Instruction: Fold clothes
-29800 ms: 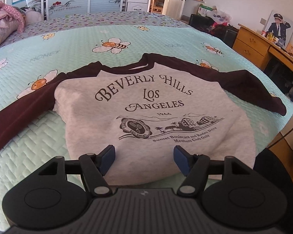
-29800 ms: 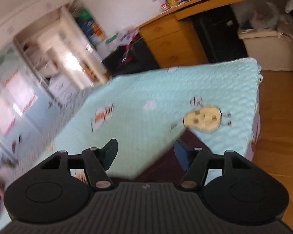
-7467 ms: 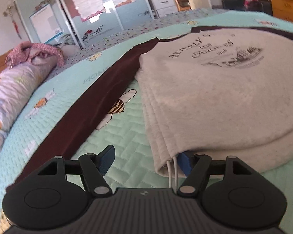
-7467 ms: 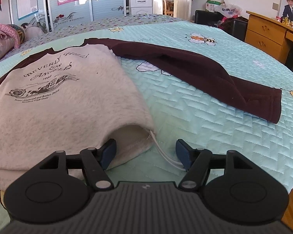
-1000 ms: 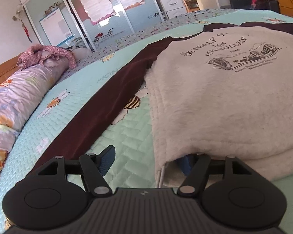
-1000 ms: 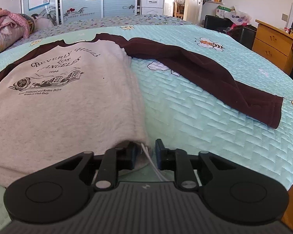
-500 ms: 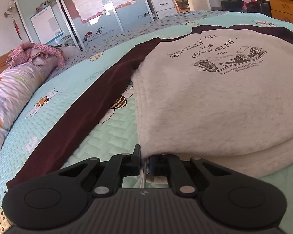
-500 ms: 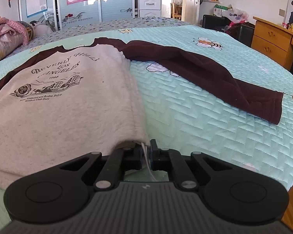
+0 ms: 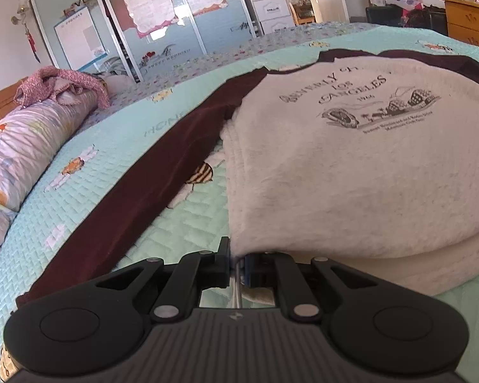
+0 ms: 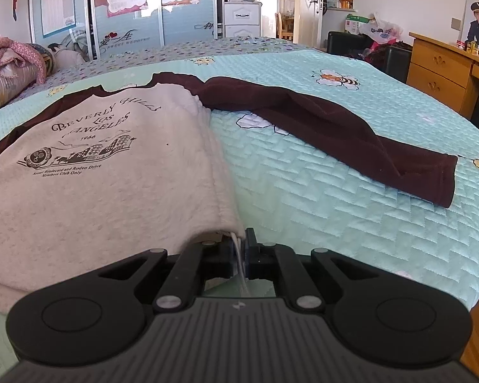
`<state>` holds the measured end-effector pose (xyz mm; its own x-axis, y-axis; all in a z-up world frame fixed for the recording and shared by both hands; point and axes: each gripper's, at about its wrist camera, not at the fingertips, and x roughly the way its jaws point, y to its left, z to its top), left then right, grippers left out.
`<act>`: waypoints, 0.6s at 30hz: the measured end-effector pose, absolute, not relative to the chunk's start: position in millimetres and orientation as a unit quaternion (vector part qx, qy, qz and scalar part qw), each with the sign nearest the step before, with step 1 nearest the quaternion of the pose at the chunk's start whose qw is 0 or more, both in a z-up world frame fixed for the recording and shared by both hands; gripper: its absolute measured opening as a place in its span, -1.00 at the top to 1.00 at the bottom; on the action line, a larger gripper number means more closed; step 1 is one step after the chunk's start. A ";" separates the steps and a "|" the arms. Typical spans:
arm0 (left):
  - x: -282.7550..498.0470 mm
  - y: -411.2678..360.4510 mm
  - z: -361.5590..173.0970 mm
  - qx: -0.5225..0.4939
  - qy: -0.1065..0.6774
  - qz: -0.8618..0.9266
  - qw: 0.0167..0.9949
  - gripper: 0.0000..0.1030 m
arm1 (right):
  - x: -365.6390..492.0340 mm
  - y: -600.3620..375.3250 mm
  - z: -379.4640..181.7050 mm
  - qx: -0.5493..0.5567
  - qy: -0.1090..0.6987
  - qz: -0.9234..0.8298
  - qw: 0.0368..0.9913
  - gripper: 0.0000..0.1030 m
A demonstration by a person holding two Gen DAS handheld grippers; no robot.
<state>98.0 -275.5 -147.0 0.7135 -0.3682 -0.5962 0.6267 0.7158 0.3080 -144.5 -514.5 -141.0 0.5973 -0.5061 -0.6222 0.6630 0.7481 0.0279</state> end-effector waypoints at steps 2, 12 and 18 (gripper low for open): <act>98.9 -275.4 -151.1 0.255 0.261 -0.278 0.888 0.84 | -143.7 -516.7 -142.7 0.131 0.309 -0.331 0.882 0.84; 102.0 -273.3 -155.7 0.263 0.255 -0.244 0.898 0.04 | -141.1 -517.6 -145.8 0.126 0.315 -0.338 0.878 -0.04; 103.5 -281.8 -157.3 0.264 0.261 -0.280 0.885 0.85 | -134.7 -515.6 -148.4 0.127 0.312 -0.317 0.887 0.66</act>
<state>103.5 -281.8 -157.3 0.7068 -0.3584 -0.6099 0.6338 0.7037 0.3210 -134.7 -515.6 -148.4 0.6043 -0.4839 -0.6330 0.6420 0.7662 0.0272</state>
